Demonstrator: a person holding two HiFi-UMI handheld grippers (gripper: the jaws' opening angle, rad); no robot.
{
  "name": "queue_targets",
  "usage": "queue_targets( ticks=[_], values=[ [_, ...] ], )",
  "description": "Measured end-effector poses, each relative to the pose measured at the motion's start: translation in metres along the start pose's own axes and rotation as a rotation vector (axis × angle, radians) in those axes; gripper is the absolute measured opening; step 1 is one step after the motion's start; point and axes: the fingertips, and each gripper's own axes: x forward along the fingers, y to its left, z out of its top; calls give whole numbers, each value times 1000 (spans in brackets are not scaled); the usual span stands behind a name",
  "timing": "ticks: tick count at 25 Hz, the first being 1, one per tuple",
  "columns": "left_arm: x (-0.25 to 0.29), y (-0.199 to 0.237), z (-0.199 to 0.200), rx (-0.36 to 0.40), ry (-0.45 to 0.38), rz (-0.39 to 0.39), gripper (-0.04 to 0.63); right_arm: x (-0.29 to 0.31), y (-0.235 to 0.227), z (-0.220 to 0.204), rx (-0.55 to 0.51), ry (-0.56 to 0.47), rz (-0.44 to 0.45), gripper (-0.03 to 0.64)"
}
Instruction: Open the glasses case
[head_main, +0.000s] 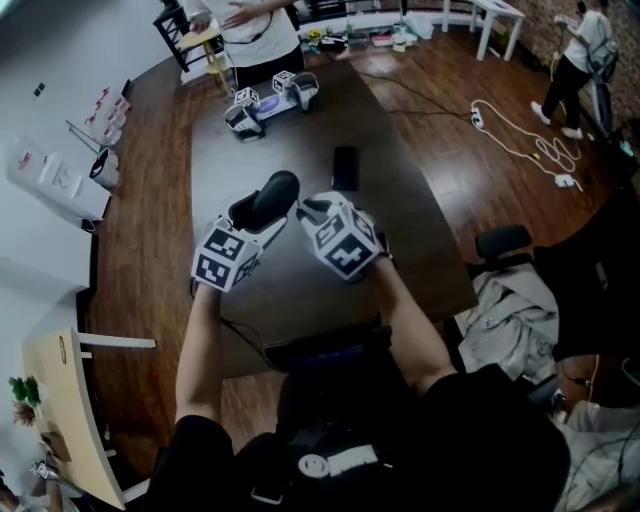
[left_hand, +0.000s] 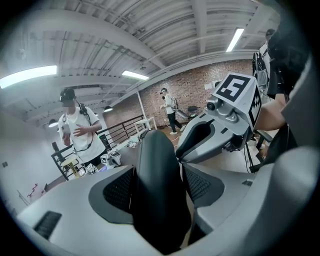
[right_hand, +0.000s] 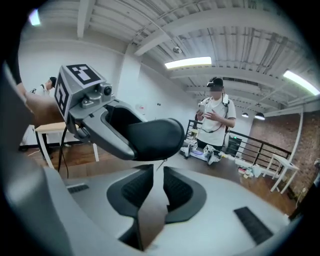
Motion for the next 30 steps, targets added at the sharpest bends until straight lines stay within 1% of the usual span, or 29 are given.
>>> queue_targets(
  ticks=[3,6,8,11,14,15,16,18,20,22,23,26,30],
  values=[
    [0,-4,0,20,-6,-2,302,1,-2,-2,16,2,-15,87],
    [1,-7,-2,16,-12,-17,302,4,0,-3,-9,16,-8,87],
    [1,-11,0,20,-18,-33,302,5,-2,-5,-56,23,-45,87],
    [-1,-12,-1,37,-11,-28,302,2,-7,-1,-108,10,-105,87],
    [-1,-12,-2,34,-12,-33,302,3,-10,1,-170,12,-157,84],
    [-1,-13,-2,30,-16,-39,302,3,-10,0,-207,16,-180,70],
    [-1,-13,-1,26,-21,-43,302,3,-10,1,-247,17,-203,26],
    [-3,-14,0,11,-30,-56,302,1,-9,4,-317,9,-247,23],
    [-6,-17,1,-37,-39,-96,304,-3,-12,11,-375,-23,-297,21],
    [-9,-18,3,-98,-64,-137,302,-10,-13,23,-441,-83,-350,20],
    [-10,-17,5,-114,-81,-141,302,-13,-12,29,-469,-121,-367,20],
    [-14,-11,8,-118,-129,-138,304,-21,-7,43,-523,-218,-401,20],
    [-21,-5,8,-152,-187,-148,307,-36,-2,61,-538,-325,-421,20]
  ],
)
